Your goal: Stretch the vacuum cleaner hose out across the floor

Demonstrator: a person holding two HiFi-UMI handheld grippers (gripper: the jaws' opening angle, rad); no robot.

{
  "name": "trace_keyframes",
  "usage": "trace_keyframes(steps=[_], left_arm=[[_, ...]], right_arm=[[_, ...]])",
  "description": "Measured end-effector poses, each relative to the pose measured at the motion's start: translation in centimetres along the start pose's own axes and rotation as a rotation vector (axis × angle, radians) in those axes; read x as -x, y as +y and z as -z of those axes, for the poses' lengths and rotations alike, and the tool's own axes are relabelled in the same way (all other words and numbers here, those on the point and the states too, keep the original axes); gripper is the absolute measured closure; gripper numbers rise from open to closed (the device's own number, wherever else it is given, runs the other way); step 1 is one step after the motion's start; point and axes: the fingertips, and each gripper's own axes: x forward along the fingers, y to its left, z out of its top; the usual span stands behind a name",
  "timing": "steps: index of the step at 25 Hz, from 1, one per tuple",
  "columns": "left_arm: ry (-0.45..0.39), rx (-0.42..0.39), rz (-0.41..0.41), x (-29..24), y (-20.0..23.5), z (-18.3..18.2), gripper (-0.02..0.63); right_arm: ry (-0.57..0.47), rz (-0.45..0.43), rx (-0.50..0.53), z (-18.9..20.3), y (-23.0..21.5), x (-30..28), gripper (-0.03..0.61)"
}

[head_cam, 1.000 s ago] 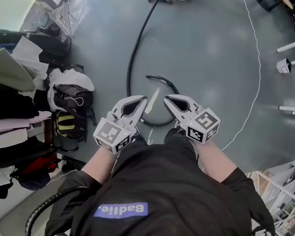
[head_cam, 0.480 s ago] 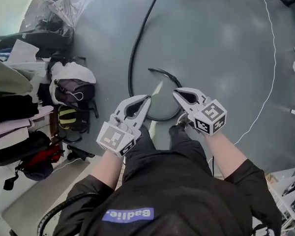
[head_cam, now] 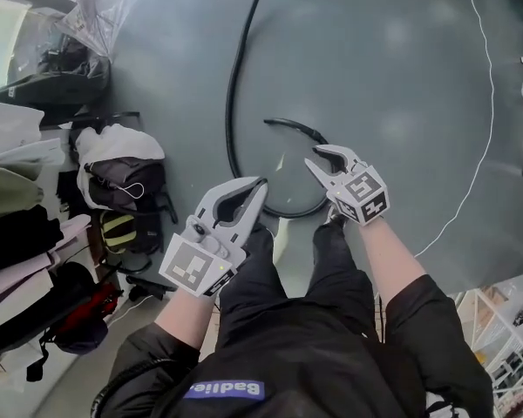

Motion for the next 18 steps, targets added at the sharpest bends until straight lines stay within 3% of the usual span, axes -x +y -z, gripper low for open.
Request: trace_keyframes(steps=[4,10,18], left_arm=[[-0.038,-0.015,0.0,-1.4,2.8,1.4,0.615],[-0.042,0.038,0.021,-3.8,4.8,5.5,0.615],[-0.03,0.023,0.012,-5.4,8.8,14.2,0.615]], right_arm=[[0.091,0.025,0.046,4.5,-3.4,-5.5,0.472],[0.171,0.064,0.065,12.1,-9.1,-13.1,0.466],[0.338,0.052,0.152,22.2,-15.1,-23.6,0.414]])
